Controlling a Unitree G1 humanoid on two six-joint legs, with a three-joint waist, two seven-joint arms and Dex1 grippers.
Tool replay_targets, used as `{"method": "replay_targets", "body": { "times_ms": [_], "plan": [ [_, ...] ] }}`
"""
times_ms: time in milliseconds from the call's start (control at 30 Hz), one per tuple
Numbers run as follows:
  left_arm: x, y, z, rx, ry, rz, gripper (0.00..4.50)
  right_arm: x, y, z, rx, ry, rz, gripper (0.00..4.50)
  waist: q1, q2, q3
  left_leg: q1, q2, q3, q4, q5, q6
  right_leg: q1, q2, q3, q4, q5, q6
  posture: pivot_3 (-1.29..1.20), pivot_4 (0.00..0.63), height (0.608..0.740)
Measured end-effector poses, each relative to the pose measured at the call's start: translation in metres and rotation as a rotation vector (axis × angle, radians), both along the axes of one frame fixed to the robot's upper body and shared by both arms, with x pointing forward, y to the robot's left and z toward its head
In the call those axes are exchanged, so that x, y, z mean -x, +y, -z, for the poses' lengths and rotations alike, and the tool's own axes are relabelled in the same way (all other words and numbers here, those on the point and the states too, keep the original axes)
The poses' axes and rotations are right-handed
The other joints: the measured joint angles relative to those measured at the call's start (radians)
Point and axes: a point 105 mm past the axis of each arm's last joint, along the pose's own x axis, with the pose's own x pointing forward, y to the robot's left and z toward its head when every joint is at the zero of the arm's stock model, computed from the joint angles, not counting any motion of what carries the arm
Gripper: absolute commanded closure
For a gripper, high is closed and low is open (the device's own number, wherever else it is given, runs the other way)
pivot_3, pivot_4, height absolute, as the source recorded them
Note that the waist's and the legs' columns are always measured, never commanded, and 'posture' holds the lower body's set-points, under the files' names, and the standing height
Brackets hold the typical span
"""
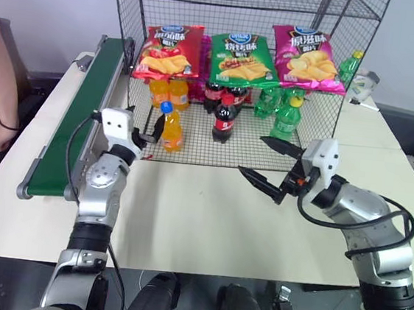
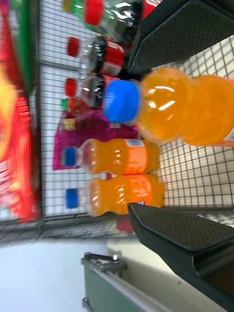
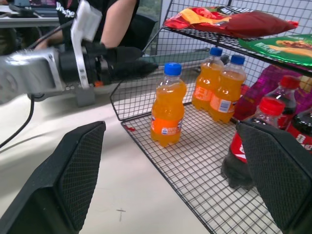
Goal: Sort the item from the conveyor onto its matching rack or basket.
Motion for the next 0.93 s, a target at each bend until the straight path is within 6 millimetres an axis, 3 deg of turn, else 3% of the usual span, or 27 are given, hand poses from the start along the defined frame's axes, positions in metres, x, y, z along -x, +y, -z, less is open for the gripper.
{"method": "replay_targets", "body": {
  "times_ms": [167, 300, 400, 700, 933],
  "plan": [
    [0.016, -0.002, -0.002, -0.034, 0.065, 0.131, 0.07, 0.000, 0.001, -0.003, 0.000, -0.017, -0.012, 0.00, -0.003, 0.000, 0.000, 0.000, 0.001, 0.000, 0.000, 0.000, 0.000, 0.000, 0.000, 0.000, 0.000, 0.000, 0.000, 0.00, 0.150, 0.740],
    [0.030, 0.006, -0.012, -0.076, 0.110, 0.231, 0.07, 0.000, 0.000, -0.003, 0.004, -0.015, -0.016, 0.00, -0.004, 0.001, 0.000, 0.000, 0.001, 0.000, -0.001, 0.000, 0.000, 0.000, 0.000, 0.000, 0.000, 0.000, 0.000, 0.00, 0.150, 0.740],
    [0.041, 0.014, -0.008, -0.123, 0.185, 0.280, 0.07, -0.001, -0.001, -0.003, 0.007, -0.014, -0.015, 0.00, -0.004, 0.001, 0.000, 0.000, 0.001, 0.000, -0.001, 0.000, 0.000, 0.000, 0.000, 0.000, 0.000, 0.000, -0.001, 0.00, 0.150, 0.740],
    [0.071, 0.060, 0.003, -0.182, 0.331, 0.261, 0.07, -0.002, -0.019, -0.008, 0.057, -0.015, 0.026, 0.00, 0.000, 0.001, 0.000, 0.000, 0.001, 0.000, -0.002, 0.000, 0.000, -0.001, -0.001, 0.002, -0.002, -0.002, -0.004, 0.00, 0.150, 0.740],
    [0.079, 0.063, 0.004, -0.192, 0.341, 0.273, 0.07, -0.001, -0.026, -0.007, 0.074, 0.019, 0.036, 0.00, 0.001, 0.001, 0.000, 0.000, 0.002, 0.000, -0.002, -0.001, 0.000, 0.000, -0.001, 0.002, -0.003, -0.002, -0.004, 0.00, 0.150, 0.740]
  ]
}}
